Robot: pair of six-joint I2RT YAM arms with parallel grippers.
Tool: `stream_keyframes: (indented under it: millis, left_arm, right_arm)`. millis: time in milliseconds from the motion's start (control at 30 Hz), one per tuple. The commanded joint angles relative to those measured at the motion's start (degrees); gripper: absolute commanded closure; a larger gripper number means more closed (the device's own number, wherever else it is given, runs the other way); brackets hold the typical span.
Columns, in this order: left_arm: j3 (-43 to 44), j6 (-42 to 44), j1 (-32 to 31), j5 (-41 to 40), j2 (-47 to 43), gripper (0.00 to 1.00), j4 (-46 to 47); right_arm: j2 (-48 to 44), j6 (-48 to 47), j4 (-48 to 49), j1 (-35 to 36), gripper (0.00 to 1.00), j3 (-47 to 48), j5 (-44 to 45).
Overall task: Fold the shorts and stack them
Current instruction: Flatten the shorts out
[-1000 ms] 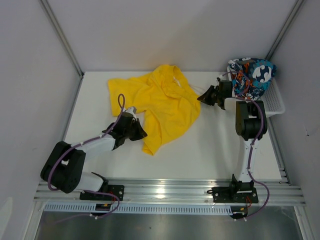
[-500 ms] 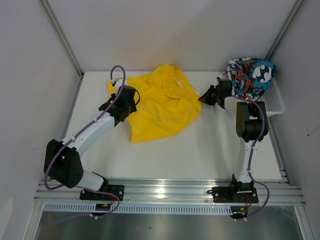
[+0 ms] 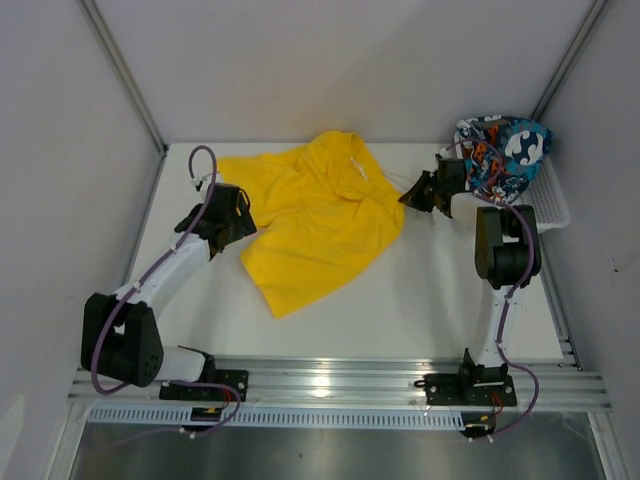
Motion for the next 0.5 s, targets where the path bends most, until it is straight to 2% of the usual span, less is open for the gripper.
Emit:
stream_keyframes:
  millis: [0,100,200,333,467]
  left_arm:
    - [-7.8,-4.0,-0.3,10.0,-9.3,0.21,4.9]
    - [-14.2,-5.3,-0.3,15.3,-16.1,0.21,7.8]
    - [-18.3,-6.7,-0.3,18.0,-19.2,0.2,8.2]
    - [-21.7,-8.5,0.6,20.2,-17.9,0.19,11.1]
    - [-27.7,-13.0,6.4,32.7,-18.0,0.19,24.5]
  right_arm:
    - [-3.2,-1.3,-0.2,-0.1,1.0,0.3,0.9]
    - [-3.3,-1.4,-1.1,-0.5,1.0,0.4,1.6]
    - [-3.8,-1.5,-1.4,-0.6,1.0,0.3,2.2]
    - [-3.8,-1.4,-1.1,-0.8,1.0,-0.1,1.6]
    - [-3.8,-1.0,-0.9,-0.9,1.0,-0.1,0.8]
